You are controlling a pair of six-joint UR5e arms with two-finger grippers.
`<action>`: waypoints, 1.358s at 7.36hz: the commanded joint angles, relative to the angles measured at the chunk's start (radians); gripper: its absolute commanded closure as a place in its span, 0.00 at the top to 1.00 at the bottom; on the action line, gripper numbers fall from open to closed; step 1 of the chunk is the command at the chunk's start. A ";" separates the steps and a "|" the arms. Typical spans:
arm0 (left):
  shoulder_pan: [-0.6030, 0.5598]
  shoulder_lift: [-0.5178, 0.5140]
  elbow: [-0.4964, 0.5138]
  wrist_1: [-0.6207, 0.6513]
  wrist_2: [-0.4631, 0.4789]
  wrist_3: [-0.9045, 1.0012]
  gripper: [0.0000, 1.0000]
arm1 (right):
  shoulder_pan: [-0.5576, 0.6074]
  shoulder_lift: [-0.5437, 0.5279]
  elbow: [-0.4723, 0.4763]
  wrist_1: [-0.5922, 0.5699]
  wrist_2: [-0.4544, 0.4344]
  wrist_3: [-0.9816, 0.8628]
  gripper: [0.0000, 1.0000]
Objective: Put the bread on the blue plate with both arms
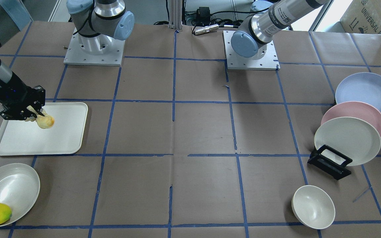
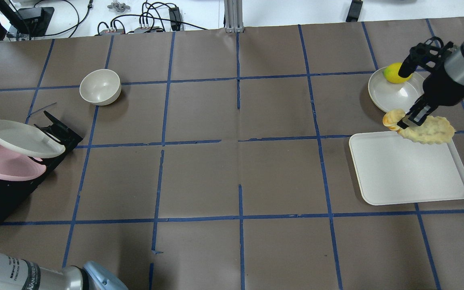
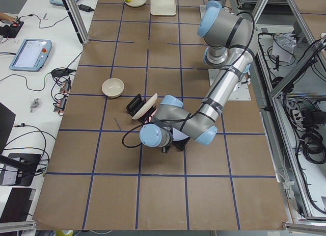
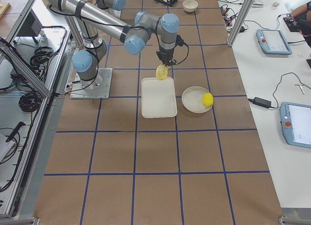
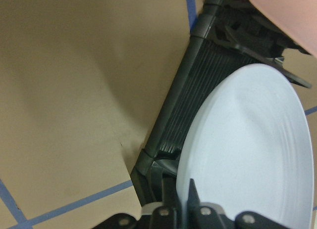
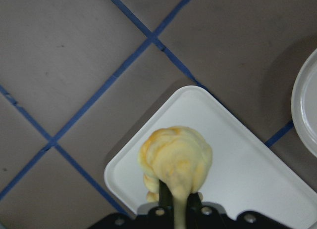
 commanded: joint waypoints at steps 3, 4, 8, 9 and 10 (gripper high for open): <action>-0.094 0.273 -0.150 -0.066 0.003 -0.093 0.08 | 0.242 -0.099 -0.138 0.289 -0.007 0.381 0.10; -0.184 0.335 -0.164 -0.071 -0.004 -0.142 0.08 | 0.273 -0.101 -0.138 0.288 0.001 0.427 0.10; -0.570 0.371 -0.264 -0.025 -0.133 -0.496 0.09 | 0.284 -0.104 -0.108 0.284 -0.013 0.426 0.11; -0.688 0.366 -0.322 0.121 -0.156 -0.601 0.09 | 0.277 -0.102 -0.091 0.282 -0.016 0.401 0.11; -0.779 0.357 -0.367 0.202 -0.205 -0.739 0.09 | 0.265 -0.102 -0.088 0.266 -0.019 0.341 0.11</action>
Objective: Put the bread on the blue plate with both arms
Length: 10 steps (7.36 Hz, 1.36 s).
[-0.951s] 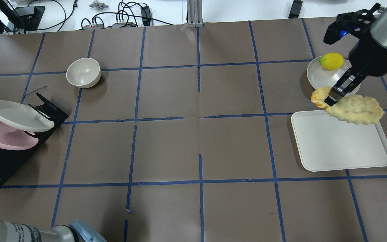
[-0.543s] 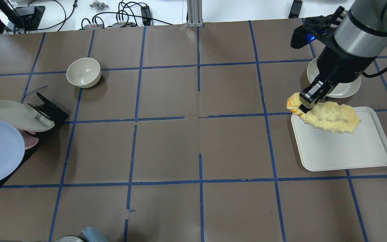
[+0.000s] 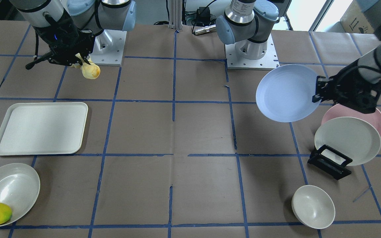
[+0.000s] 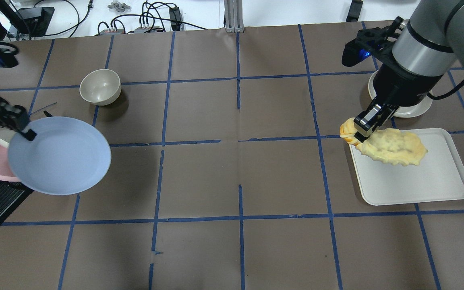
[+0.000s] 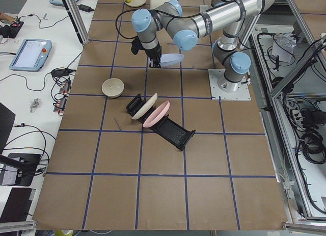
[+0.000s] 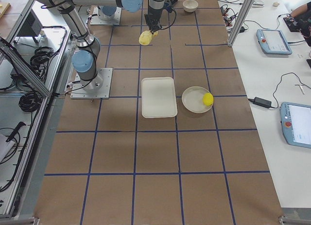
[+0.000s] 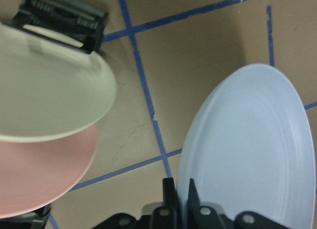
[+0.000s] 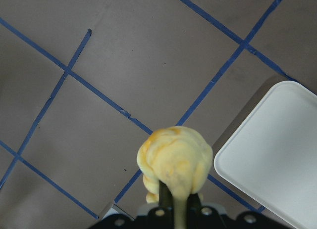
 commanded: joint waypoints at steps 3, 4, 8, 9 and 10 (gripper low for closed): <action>-0.368 -0.151 -0.099 0.334 -0.163 -0.499 0.10 | -0.017 0.002 0.014 -0.026 -0.002 -0.060 0.11; -0.437 -0.219 -0.096 0.431 -0.166 -0.593 0.12 | -0.015 0.001 0.014 -0.024 -0.002 -0.057 0.11; -0.559 -0.310 -0.105 0.550 -0.168 -0.801 0.17 | -0.009 0.013 0.034 -0.077 0.007 -0.022 0.11; -0.561 -0.324 -0.090 0.592 -0.169 -0.809 0.37 | 0.014 0.075 0.022 -0.154 0.016 0.114 0.11; -0.559 -0.328 -0.096 0.641 -0.169 -0.809 0.99 | 0.076 0.128 0.005 -0.205 0.012 0.150 0.11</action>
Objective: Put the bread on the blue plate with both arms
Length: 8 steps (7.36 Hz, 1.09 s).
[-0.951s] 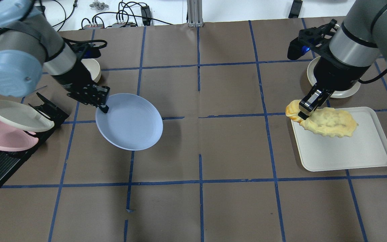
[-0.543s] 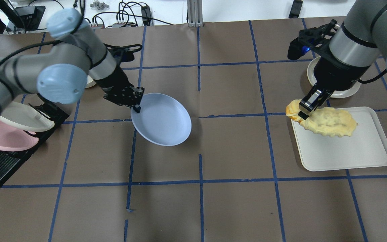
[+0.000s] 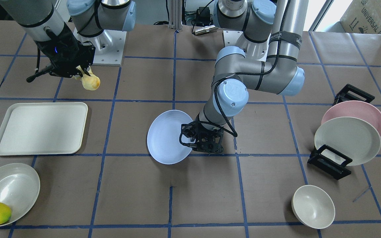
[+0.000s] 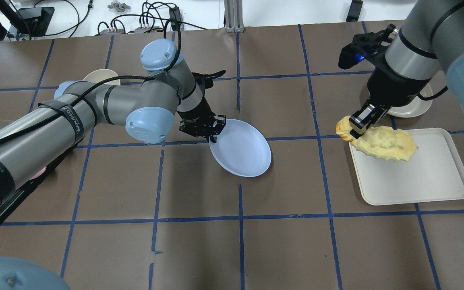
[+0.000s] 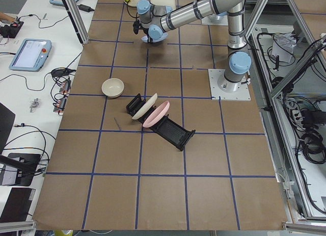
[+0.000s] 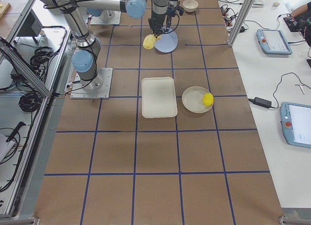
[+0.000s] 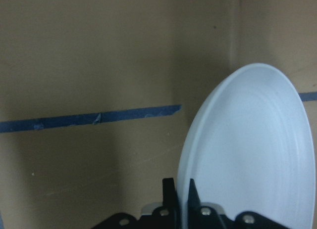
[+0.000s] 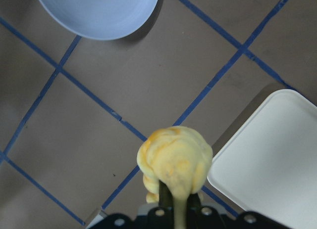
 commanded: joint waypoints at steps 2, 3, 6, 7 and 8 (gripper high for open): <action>0.022 0.013 0.010 0.059 0.009 0.013 1.00 | 0.174 0.215 -0.076 -0.218 -0.009 0.204 0.13; 0.061 0.041 0.012 0.055 0.015 0.018 1.00 | 0.208 0.298 -0.110 -0.274 -0.004 0.259 0.13; 0.210 0.206 0.009 -0.136 0.073 0.180 1.00 | 0.321 0.484 -0.202 -0.403 0.004 0.367 0.15; 0.208 0.260 0.016 -0.199 0.166 0.190 1.00 | 0.349 0.531 -0.260 -0.402 -0.010 0.384 0.19; 0.213 0.323 0.023 -0.271 0.205 0.223 1.00 | 0.393 0.576 -0.298 -0.400 -0.015 0.448 0.24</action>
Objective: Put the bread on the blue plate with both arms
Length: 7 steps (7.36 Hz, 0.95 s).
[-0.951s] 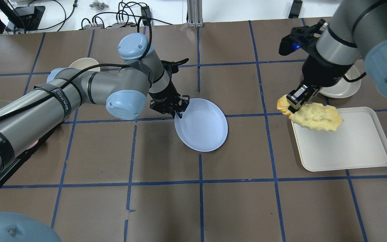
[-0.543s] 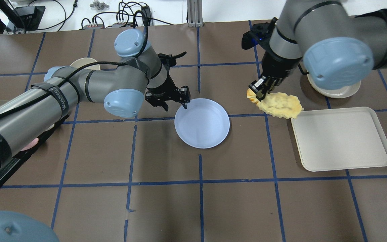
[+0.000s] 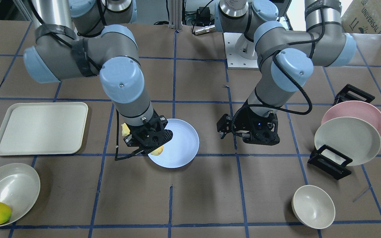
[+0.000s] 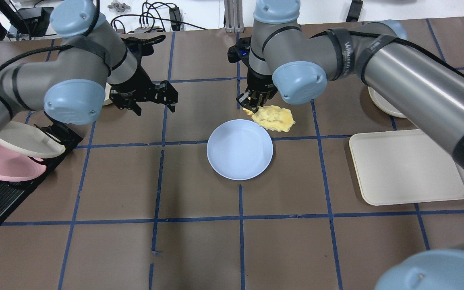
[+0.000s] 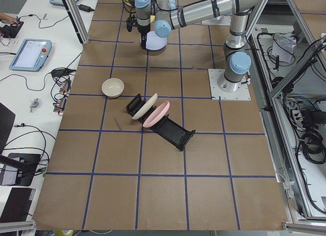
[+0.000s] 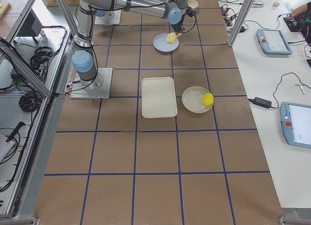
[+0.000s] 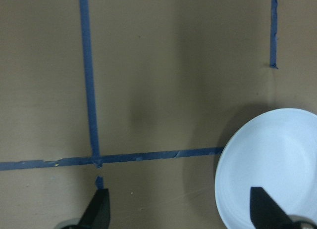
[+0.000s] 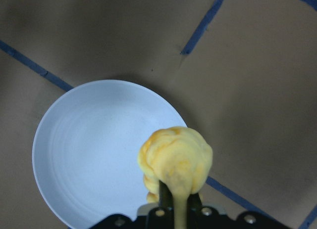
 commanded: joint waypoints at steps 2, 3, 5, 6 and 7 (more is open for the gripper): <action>0.006 0.179 0.041 -0.236 0.082 0.043 1.00 | 0.089 0.118 -0.012 -0.102 -0.009 0.092 0.77; 0.004 0.204 0.056 -0.254 0.080 0.043 1.00 | 0.087 0.116 0.022 -0.127 -0.009 0.098 0.99; 0.000 0.180 0.096 -0.279 0.082 0.042 1.00 | 0.070 0.107 0.013 -0.123 -0.096 0.089 1.00; 0.000 0.177 0.099 -0.278 0.082 0.042 1.00 | 0.034 0.071 0.024 -0.109 -0.139 0.048 1.00; 0.000 0.177 0.104 -0.279 0.082 0.042 1.00 | -0.015 0.013 0.039 -0.082 -0.139 0.029 1.00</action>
